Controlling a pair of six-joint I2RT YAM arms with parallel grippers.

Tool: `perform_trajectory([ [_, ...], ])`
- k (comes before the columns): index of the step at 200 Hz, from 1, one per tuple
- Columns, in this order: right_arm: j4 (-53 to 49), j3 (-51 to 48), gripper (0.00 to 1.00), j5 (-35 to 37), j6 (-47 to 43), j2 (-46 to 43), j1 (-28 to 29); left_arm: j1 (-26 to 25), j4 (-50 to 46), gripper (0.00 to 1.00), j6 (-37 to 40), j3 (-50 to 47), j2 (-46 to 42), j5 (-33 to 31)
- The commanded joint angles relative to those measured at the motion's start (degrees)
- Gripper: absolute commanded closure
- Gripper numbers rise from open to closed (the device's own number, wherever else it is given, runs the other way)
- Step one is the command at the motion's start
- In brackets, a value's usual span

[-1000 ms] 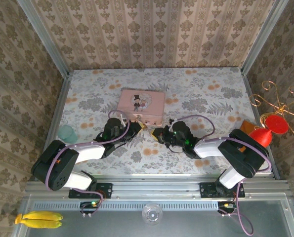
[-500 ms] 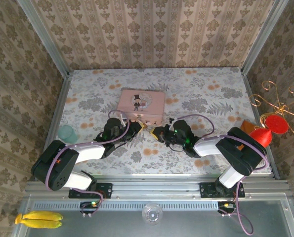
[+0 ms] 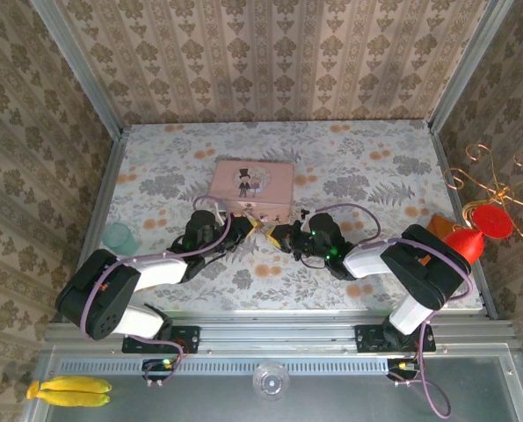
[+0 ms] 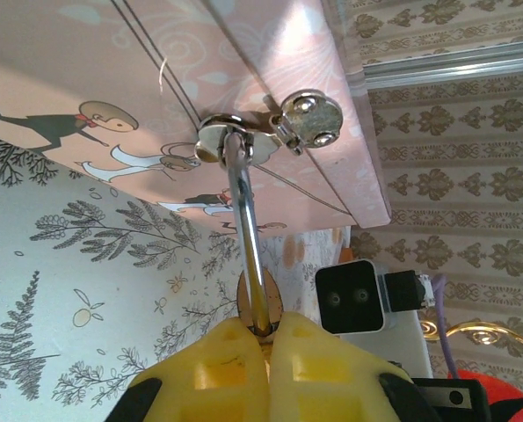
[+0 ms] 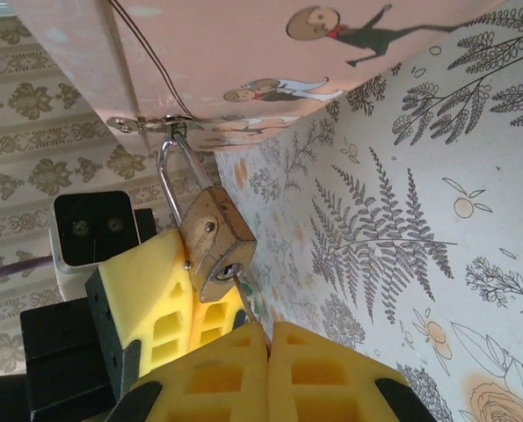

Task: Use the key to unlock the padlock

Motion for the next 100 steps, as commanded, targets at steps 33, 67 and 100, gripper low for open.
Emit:
perform_trajectory([
  [33,3.26,0.68,1.0,-0.95,1.31,0.6,-0.54,-0.71,8.41,1.0,0.07,1.06,-1.63,1.37],
  [67,3.75,0.5,1.0,-0.82,1.7,0.3,-0.8,-0.7,8.54,1.0,-0.02,0.79,-1.63,1.19],
  [100,3.94,-0.03,1.0,-0.67,1.61,0.11,-0.95,-0.8,9.27,1.0,-0.27,0.79,-1.41,1.26],
])
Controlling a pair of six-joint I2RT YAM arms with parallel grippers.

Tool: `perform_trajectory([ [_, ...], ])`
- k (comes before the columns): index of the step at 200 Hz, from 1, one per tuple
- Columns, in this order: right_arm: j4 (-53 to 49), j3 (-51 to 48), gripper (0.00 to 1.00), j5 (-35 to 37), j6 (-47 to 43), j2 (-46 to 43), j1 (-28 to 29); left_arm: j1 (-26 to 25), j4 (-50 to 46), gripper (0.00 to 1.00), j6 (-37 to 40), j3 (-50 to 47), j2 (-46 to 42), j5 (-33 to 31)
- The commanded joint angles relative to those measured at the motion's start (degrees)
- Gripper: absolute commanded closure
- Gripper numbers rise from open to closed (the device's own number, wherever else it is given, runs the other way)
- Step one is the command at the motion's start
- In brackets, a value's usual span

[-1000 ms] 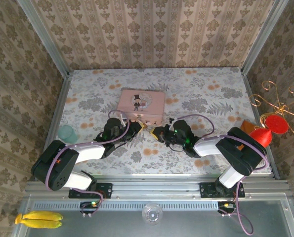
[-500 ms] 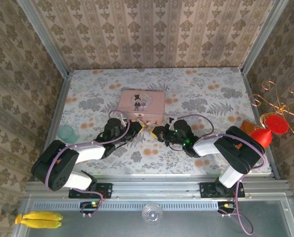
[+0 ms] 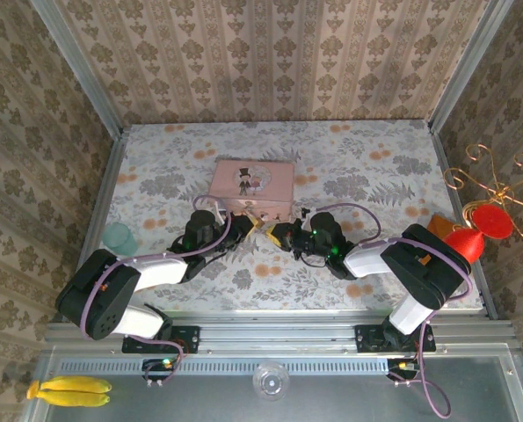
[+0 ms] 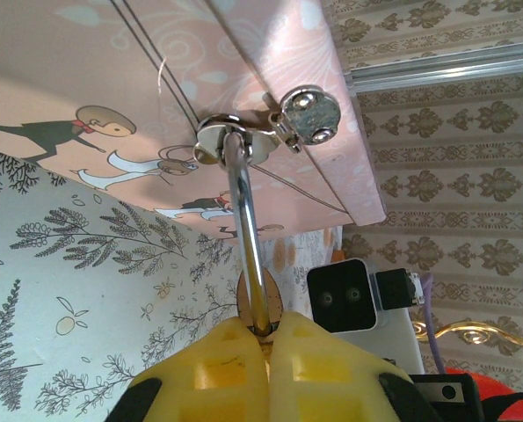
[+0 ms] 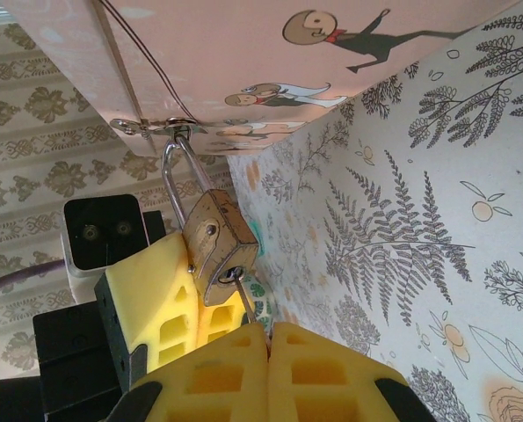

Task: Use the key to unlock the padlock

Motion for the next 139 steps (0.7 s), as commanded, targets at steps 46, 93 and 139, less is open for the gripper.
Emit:
perform_trajectory([
  [46,3.05,-0.28,1.0,-0.04,0.48,0.04,-0.55,-0.74,8.43,1.0,-0.01,0.97,-1.11,1.65],
  [93,3.76,-0.26,1.0,-0.12,0.82,0.13,-0.76,-0.84,9.02,1.0,-0.26,0.88,-0.77,1.73],
  [139,3.94,-0.56,1.0,-0.03,0.83,0.04,-1.01,-0.91,9.33,1.0,-0.39,0.88,-0.84,1.74],
])
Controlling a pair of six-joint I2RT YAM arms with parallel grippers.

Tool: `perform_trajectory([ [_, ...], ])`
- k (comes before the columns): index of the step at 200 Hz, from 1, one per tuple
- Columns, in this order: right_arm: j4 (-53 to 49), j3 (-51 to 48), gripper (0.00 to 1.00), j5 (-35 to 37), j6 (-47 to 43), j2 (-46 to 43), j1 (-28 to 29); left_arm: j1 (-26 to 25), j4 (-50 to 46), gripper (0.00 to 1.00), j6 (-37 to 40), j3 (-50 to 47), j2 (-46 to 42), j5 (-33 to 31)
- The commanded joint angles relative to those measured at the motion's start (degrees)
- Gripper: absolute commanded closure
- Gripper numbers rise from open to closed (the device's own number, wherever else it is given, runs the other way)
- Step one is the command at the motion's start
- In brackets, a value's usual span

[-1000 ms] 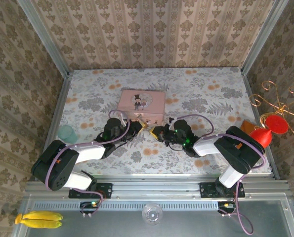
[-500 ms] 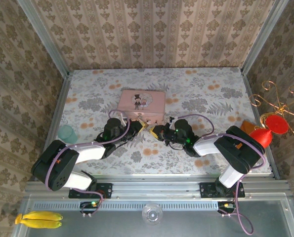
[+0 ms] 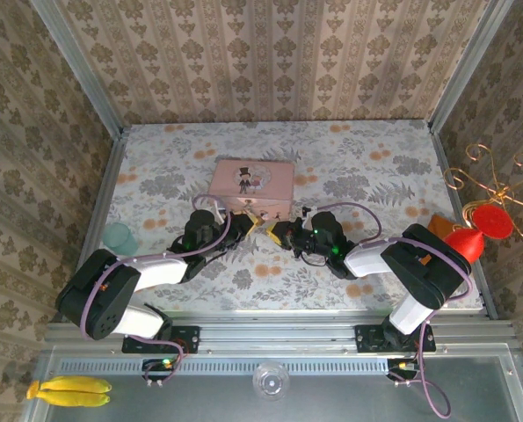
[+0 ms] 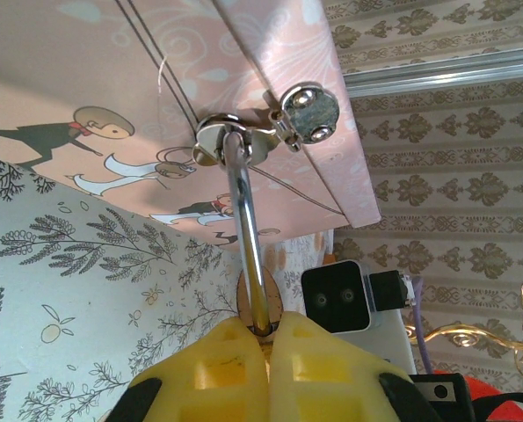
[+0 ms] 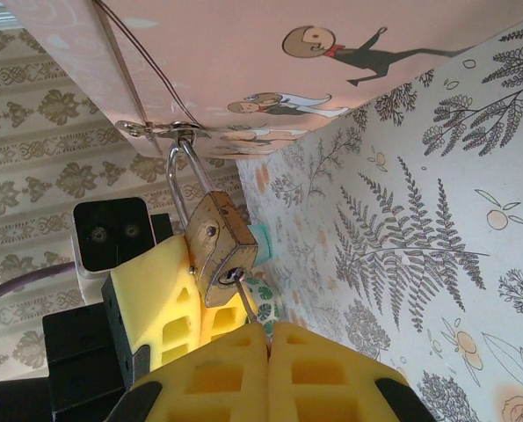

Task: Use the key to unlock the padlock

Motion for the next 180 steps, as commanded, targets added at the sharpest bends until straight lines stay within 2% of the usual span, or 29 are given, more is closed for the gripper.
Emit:
perform_trajectory([
  [1,2.65,-0.52,1.0,-0.07,0.61,0.04,-0.53,-0.92,8.05,1.0,0.29,0.88,-0.84,2.0],
  [180,4.84,0.34,1.0,-1.3,1.82,1.18,-0.89,-2.07,7.63,1.0,0.35,1.49,-1.19,2.44],
])
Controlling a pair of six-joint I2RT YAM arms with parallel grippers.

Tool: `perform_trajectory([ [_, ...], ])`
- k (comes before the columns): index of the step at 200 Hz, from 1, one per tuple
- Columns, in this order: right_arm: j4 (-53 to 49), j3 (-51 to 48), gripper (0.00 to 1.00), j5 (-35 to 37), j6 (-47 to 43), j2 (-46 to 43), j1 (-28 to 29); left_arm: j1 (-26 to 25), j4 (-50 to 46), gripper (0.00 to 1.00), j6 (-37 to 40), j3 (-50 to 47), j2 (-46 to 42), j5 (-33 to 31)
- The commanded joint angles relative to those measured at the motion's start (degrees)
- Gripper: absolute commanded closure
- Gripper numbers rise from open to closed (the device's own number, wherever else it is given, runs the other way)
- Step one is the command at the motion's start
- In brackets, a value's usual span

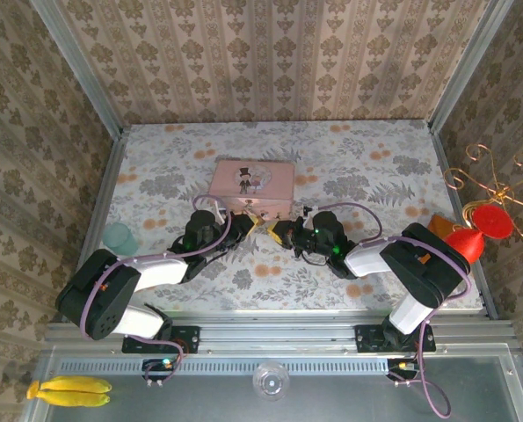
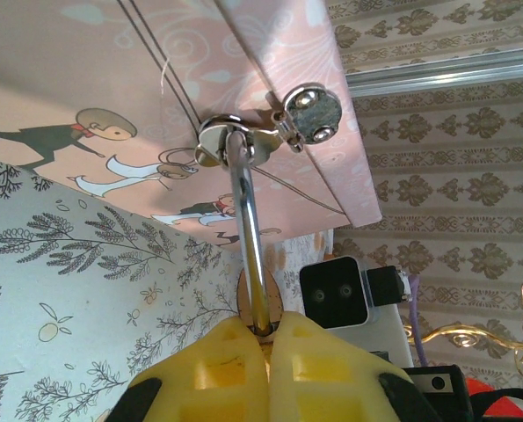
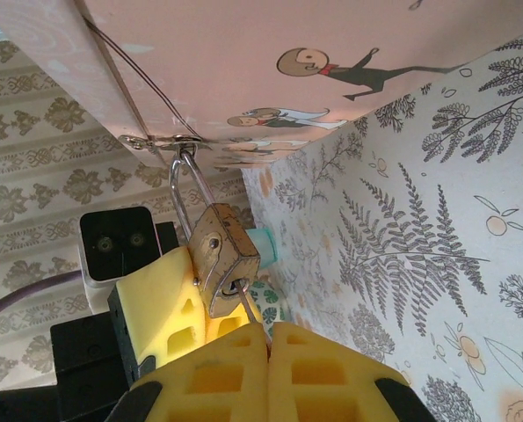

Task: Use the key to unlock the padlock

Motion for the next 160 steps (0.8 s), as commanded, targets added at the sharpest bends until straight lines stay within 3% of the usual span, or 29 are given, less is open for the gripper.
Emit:
perform_trajectory([
  [1,3.51,0.41,1.0,-1.06,0.67,0.59,-0.41,-1.57,7.58,1.0,0.6,1.49,-1.19,2.92],
  [160,8.03,-2.94,1.0,0.45,6.25,0.64,-2.24,-2.36,10.46,1.0,-0.44,1.91,-0.64,3.83],
])
